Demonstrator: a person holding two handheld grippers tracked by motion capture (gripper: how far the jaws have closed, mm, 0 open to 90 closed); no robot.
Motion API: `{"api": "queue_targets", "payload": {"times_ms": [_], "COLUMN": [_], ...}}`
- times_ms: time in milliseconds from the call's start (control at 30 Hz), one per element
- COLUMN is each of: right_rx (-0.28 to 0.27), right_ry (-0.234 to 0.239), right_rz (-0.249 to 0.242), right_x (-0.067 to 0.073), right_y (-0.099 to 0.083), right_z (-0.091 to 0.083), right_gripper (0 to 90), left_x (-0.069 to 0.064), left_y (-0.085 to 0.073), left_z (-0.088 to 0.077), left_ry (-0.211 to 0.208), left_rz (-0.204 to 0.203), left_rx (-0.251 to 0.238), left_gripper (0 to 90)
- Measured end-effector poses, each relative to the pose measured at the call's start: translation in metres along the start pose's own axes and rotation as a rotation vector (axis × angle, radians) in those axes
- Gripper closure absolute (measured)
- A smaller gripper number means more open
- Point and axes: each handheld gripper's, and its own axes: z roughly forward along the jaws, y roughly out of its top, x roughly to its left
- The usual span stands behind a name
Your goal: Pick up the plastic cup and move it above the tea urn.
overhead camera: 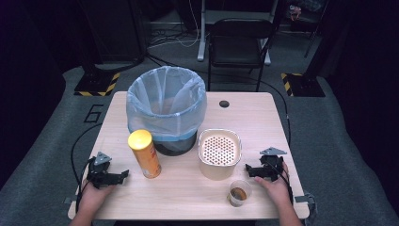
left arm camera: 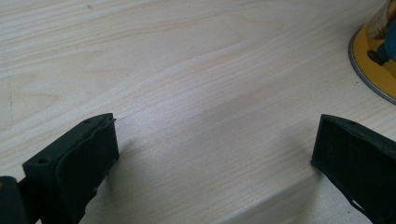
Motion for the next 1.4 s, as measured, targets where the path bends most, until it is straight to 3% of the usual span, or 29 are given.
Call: {"api": "queue_targets", "payload": {"times_ms": [233,300,433,633,967,1033,1133,1300,1400], "right_rx": [-0.001,-0.009,-0.026,-0.039,-0.058,-0.056,-0.049,-0.046,-0.061], "right_ry": [0.001,0.006,0.024,0.029,0.021,0.030,0.037,0.077,0.079], "right_rz": [-0.002,-0.001,-0.031,-0.022,-0.014,-0.016,-0.006,0.077,0.072], "right_x": [0.000,0.001,0.002,0.003,0.000,0.000,0.000,0.000,0.003], "right_y": [0.000,0.000,-0.002,-0.003,-0.006,-0.006,-0.005,-0.004,-0.001], "right_z": [0.000,-0.001,-0.004,-0.006,-0.010,-0.011,-0.013,-0.018,-0.025], "right_gripper": [0.1,3.1,11.0,17.2,28.2,34.2,38.3,42.4,46.2], "left_x": [0.000,-0.001,-0.002,-0.001,-0.002,-0.002,-0.002,-0.004,-0.004], "left_y": [0.000,0.000,0.001,0.001,0.000,0.000,0.000,-0.001,-0.001], "left_z": [-0.002,0.000,0.001,-0.002,-0.001,-0.001,-0.001,-0.002,-0.002], "left_ry": [-0.003,0.007,0.006,0.002,0.010,0.011,0.011,0.019,0.019], "left_rz": [0.009,-0.007,-0.017,0.004,-0.004,-0.004,-0.004,-0.009,-0.010], "left_rx": [0.022,-0.005,-0.001,0.007,-0.007,-0.008,-0.008,-0.004,-0.004], "left_gripper": [0.5,0.7,1.0,3.4,3.7,3.7,3.7,3.9,3.9]}}
